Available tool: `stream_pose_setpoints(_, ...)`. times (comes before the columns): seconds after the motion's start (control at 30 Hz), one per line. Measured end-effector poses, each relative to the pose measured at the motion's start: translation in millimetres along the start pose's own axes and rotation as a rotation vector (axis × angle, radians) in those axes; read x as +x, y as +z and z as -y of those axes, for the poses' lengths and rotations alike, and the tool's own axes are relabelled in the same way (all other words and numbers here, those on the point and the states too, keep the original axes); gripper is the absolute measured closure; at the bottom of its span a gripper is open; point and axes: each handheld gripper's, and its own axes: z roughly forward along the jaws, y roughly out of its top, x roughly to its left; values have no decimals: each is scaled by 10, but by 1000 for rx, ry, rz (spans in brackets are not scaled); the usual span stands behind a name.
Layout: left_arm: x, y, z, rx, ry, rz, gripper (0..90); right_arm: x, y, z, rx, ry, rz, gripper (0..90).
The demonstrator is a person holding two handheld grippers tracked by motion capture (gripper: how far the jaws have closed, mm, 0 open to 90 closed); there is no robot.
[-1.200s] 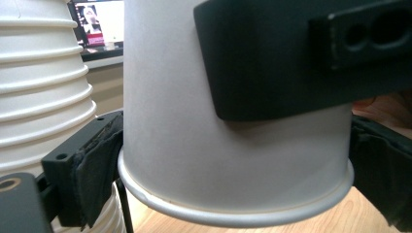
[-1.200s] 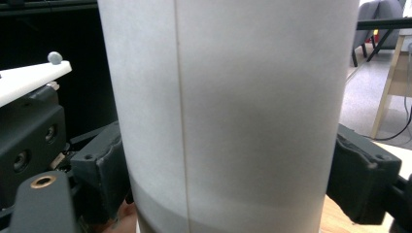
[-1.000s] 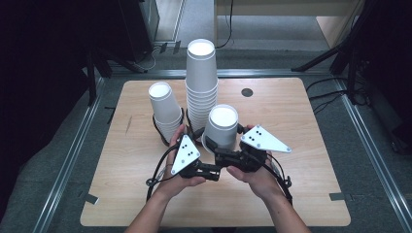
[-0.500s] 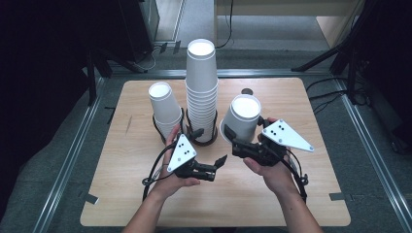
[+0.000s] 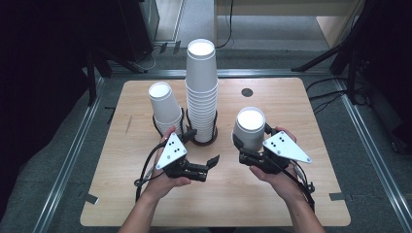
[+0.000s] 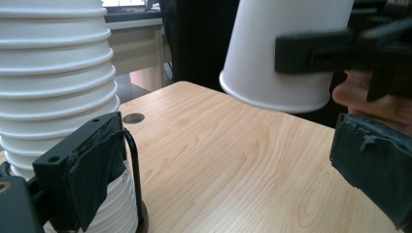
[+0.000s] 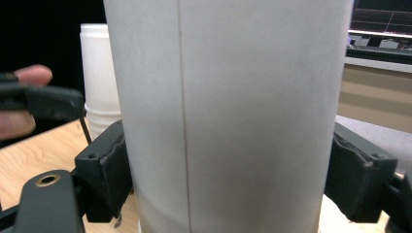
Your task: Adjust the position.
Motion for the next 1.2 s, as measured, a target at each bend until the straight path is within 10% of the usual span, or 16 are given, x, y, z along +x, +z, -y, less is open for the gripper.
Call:
stream_pose_setpoints(0.5, -8, -82, 68, 57, -10, 31, 0, 61, -53, 402, 52, -177, 78, 159)
stream_pose_setpoints(0.9, -84, -54, 125, 89, 1, 54, 0, 302, 19, 643, 60, -458, 125, 162)
stream_pose_setpoints(1.2, -139, -17, 144, 102, 8, 75, 0, 329, 44, 695, 60, -500, 112, 161)
